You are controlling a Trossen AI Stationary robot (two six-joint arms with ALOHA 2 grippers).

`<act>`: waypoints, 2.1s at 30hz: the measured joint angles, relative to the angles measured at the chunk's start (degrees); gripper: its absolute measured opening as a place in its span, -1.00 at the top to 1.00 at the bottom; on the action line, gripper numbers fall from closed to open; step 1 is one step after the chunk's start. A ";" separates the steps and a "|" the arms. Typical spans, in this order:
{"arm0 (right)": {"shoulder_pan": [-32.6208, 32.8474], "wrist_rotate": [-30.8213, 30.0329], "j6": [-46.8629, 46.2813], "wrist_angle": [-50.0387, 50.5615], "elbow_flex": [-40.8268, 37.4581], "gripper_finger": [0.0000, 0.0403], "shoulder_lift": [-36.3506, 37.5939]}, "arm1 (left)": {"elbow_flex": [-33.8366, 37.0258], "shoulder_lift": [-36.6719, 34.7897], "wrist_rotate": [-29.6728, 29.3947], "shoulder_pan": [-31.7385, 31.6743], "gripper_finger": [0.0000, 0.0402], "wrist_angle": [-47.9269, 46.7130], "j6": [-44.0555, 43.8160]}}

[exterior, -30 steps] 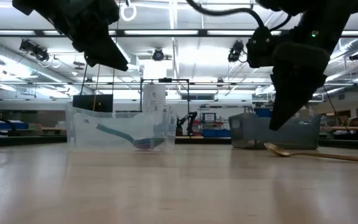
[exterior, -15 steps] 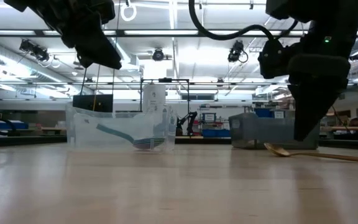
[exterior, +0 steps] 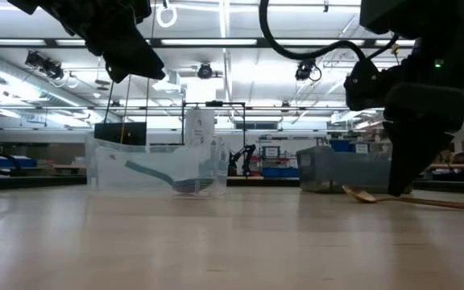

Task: Sort silverware by color (type)
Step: Put the gold spoon into the black bin

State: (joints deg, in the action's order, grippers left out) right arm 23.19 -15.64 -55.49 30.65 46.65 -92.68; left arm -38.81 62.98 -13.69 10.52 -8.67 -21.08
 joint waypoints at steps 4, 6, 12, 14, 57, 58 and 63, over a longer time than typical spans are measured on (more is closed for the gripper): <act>0.88 -1.86 0.43 0.06 0.00 0.56 0.00 | 0.00 0.00 0.04 -0.11 0.41 2.41 2.36; 1.06 -2.25 0.44 0.02 0.00 0.58 0.00 | 0.00 0.00 0.00 -0.11 0.41 3.18 2.66; 1.08 -1.98 0.12 -0.03 -0.38 0.62 0.00 | 0.00 0.00 0.00 0.64 0.41 4.47 2.74; 1.08 -1.37 -0.25 -0.25 -1.08 0.63 0.00 | 0.00 0.02 0.00 1.14 0.41 5.40 3.56; -5.41 10.71 7.33 0.47 -3.67 0.95 9.91 | 0.00 1.86 -5.42 2.78 0.41 23.95 29.29; -5.96 10.95 7.92 1.62 -3.67 0.95 11.24 | 0.00 1.86 -5.42 2.78 0.41 23.73 29.26; -8.36 11.02 13.90 5.86 -3.63 0.95 17.49 | 0.00 2.24 -5.42 2.78 0.41 23.53 26.82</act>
State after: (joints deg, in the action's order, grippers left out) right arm 14.83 -4.62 -41.59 36.51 43.03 -75.20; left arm -38.81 65.22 -19.11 13.30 14.86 5.74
